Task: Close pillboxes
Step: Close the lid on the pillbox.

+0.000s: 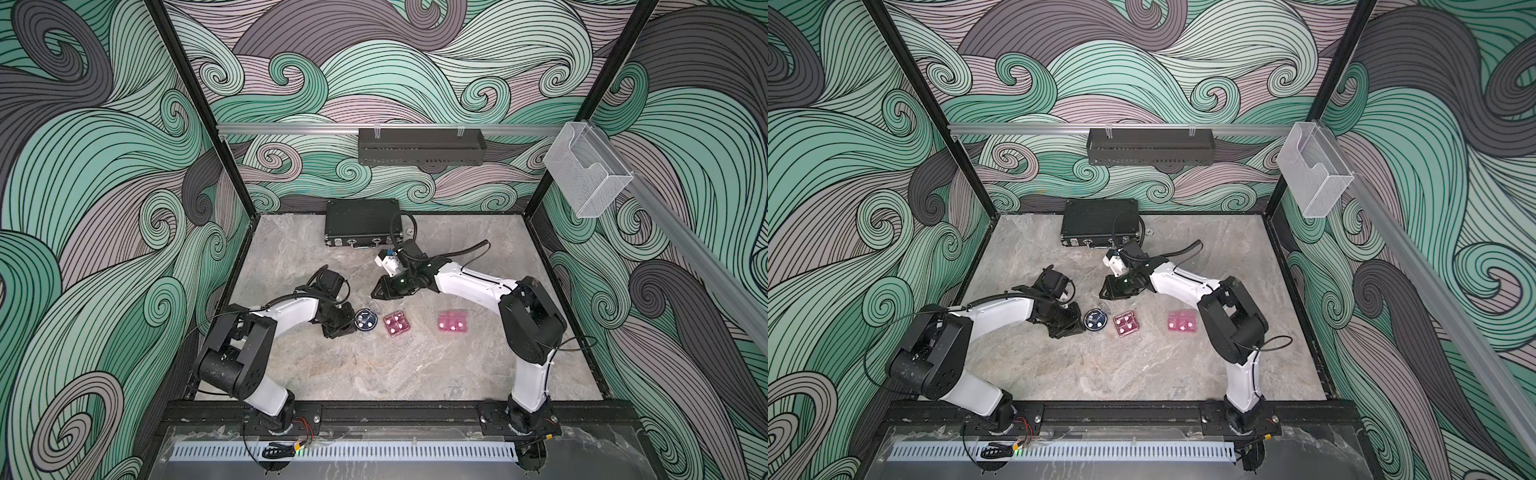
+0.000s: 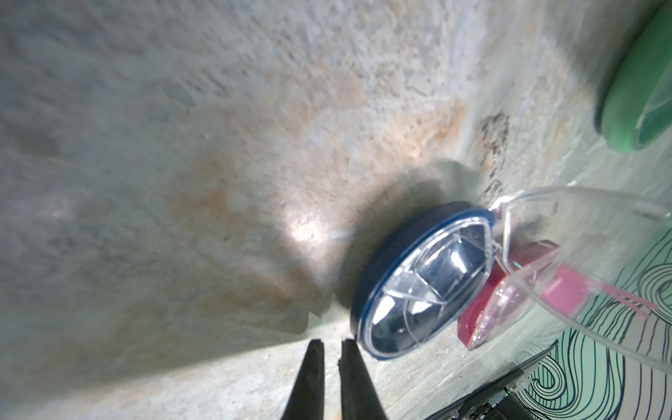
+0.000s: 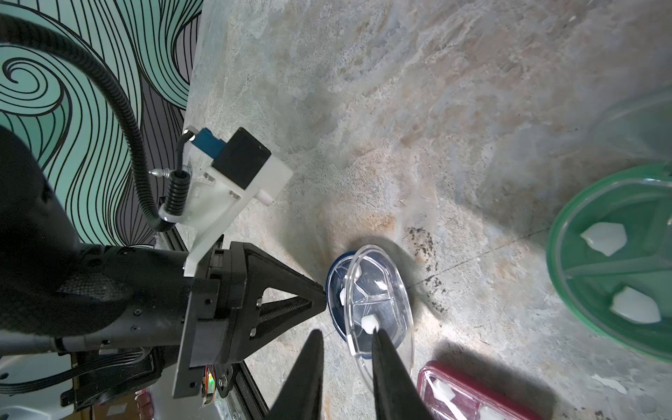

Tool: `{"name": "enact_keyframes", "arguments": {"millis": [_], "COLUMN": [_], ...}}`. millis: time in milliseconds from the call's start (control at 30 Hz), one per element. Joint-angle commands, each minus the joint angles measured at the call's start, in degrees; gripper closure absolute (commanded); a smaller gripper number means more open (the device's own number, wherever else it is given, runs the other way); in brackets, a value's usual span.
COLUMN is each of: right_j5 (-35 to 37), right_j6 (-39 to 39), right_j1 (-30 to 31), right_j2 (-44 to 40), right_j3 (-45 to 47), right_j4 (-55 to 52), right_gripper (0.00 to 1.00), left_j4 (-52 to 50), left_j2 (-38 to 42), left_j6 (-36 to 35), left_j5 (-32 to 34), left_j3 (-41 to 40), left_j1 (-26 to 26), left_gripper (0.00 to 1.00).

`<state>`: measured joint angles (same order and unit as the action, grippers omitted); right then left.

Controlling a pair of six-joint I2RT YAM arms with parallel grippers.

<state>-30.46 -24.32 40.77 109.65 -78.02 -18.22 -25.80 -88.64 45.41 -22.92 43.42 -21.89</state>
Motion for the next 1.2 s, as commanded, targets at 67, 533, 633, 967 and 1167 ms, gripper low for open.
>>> {"name": "enact_keyframes", "arguments": {"millis": [67, 533, 633, 967, 1167], "right_j5": [-0.4, 0.6, 0.7, 0.7, 1.5], "right_j6": [0.1, 1.0, 1.1, 0.2, 0.9], "right_j1": [1.0, 2.0, 2.4, 4.3, 5.1], "right_j2": [0.3, 0.6, 0.7, 2.4, 4.0], "right_j3": [0.5, 1.0, 1.4, 2.3, 1.9], "right_j4": [0.1, -0.7, -0.7, 0.6, -0.4], "right_gripper": [0.76, 0.78, 0.79, 0.79, 0.79], "left_j4": [-0.9, -0.9, -0.8, -1.1, -1.1], "left_j2": [0.0, 0.0, -0.1, 0.1, 0.2], "left_j6": [-0.9, -0.8, -0.8, -0.8, -0.8], "left_j5": [0.9, 0.8, 0.8, 0.9, 0.9], "left_j3": [2.0, 2.1, 2.1, 2.1, 2.1], "left_j1": [-0.1, -0.2, -0.2, -0.1, -0.2], "left_gripper": [0.87, 0.87, 0.87, 0.87, 0.87]}}
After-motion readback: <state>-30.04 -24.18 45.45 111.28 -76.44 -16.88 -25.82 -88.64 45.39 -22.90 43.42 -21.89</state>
